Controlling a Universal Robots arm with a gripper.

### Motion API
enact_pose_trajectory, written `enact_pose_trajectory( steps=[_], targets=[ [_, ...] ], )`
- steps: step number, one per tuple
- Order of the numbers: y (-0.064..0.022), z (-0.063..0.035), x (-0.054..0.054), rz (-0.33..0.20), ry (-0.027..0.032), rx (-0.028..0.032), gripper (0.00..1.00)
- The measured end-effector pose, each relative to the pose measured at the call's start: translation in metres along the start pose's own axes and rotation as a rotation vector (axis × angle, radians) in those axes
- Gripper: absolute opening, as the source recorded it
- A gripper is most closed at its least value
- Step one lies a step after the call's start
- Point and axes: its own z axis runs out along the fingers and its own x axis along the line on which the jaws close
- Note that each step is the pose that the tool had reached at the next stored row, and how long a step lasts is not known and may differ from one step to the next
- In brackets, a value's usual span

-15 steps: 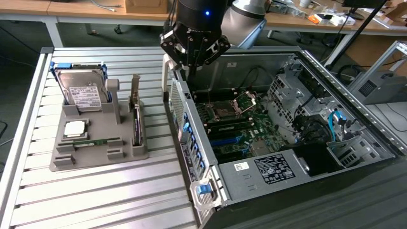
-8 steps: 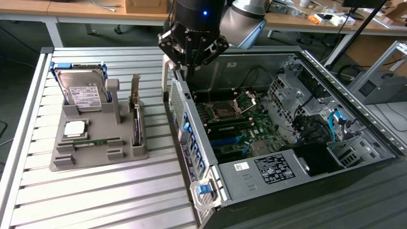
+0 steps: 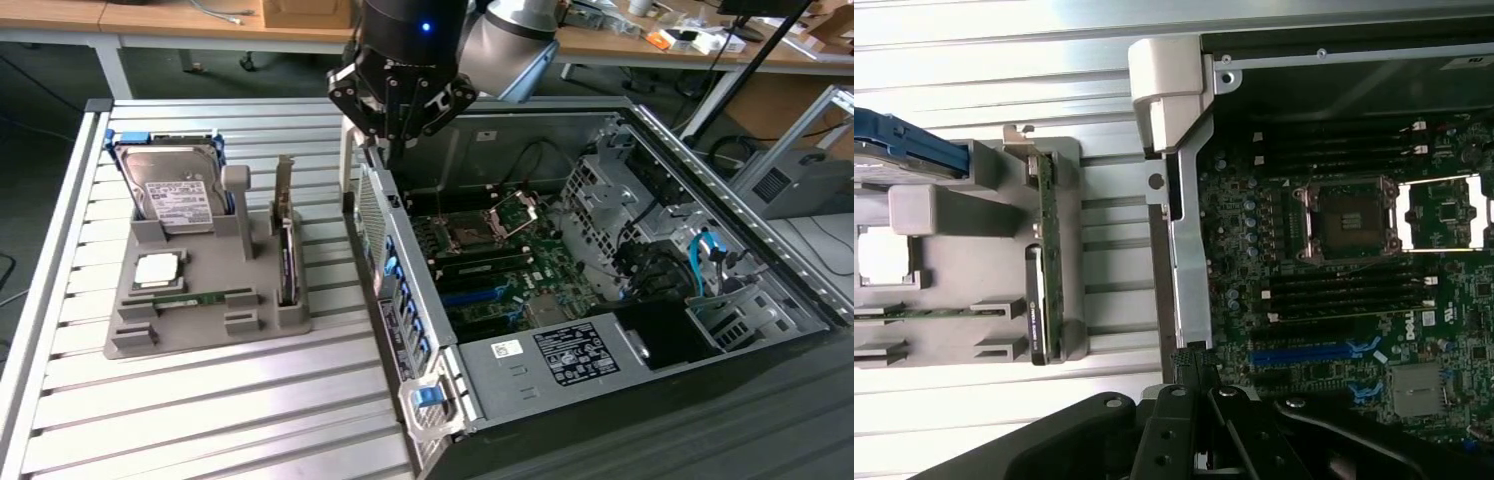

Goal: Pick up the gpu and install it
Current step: 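Reach for the gpu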

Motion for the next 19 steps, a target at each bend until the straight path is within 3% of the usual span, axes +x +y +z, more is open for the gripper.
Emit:
enact_pose_trajectory(
  steps=[19],
  targets=[
    [-0.0005,-0.0002,0.0063,0.0,0.0001,0.0,0.11]
  ],
)
